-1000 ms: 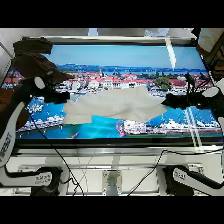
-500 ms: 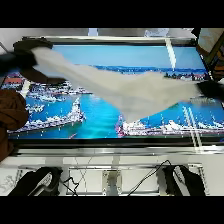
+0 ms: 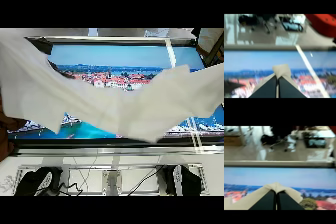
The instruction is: Fold the shirts.
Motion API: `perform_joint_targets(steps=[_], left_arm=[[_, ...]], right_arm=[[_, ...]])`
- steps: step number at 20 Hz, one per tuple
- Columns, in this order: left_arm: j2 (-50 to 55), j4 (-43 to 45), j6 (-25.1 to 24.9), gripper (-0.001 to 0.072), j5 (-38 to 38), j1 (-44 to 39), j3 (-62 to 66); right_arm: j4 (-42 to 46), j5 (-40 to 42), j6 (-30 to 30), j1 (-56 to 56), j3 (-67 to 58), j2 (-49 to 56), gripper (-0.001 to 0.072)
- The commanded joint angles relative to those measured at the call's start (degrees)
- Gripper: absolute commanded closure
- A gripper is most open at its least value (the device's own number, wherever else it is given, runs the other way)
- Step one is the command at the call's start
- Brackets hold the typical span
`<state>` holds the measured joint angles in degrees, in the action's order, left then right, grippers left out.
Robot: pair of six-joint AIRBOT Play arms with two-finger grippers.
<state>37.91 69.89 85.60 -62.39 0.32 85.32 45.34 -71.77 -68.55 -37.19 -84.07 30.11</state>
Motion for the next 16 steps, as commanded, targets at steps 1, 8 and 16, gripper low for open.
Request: perform_joint_targets(steps=[1,8,16], left_arm=[[4.07,0.74,-0.17,0.0699,-14.01,-0.02,-2.93],[13.14,-1.36,0.09,0.0699,-2.14,-0.70,-29.99],[24.00,-1.16,1.70,0.0699,17.68,-9.16,-33.53]], right_arm=[[-11.08,-5.53,2.16,-0.22,0.55,7.56,0.0686],[-2.97,-0.55,4.33,5.79,17.97,23.87,0.0686],[2.56,51.47,4.28,32.39,22.27,46.25,0.0683]])
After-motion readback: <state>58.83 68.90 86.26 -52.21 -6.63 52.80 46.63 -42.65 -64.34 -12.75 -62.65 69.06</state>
